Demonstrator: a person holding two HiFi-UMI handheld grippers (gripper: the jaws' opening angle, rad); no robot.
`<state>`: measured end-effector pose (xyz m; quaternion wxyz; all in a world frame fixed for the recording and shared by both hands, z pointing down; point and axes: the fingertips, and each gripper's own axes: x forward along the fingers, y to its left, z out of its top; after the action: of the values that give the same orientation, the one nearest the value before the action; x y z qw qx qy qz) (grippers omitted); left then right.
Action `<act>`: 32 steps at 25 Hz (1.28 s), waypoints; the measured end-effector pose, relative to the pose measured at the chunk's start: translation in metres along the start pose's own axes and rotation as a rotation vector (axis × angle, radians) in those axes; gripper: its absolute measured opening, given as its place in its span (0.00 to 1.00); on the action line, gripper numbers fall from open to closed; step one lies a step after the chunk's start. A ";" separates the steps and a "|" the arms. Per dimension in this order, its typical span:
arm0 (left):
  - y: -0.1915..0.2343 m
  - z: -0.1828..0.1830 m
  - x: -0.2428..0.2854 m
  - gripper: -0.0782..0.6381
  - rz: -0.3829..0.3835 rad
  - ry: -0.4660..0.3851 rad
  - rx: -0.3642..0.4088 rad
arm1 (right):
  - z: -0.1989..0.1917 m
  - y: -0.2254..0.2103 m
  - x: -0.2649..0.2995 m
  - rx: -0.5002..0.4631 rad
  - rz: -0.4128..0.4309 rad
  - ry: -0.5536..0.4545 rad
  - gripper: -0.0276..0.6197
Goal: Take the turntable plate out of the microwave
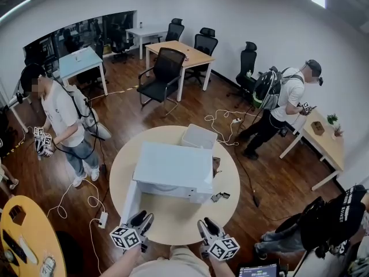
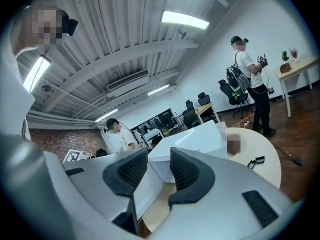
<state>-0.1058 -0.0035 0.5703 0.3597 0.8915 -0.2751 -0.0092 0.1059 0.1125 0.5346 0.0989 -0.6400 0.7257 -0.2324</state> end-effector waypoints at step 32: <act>0.022 0.034 0.047 0.38 0.227 -0.100 -0.033 | 0.027 -0.049 0.124 0.013 0.242 0.156 0.26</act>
<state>-0.0842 -0.0613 0.5678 0.3590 0.8471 -0.3916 -0.0176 0.1408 -0.0172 0.5525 0.0737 -0.5274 0.8014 -0.2724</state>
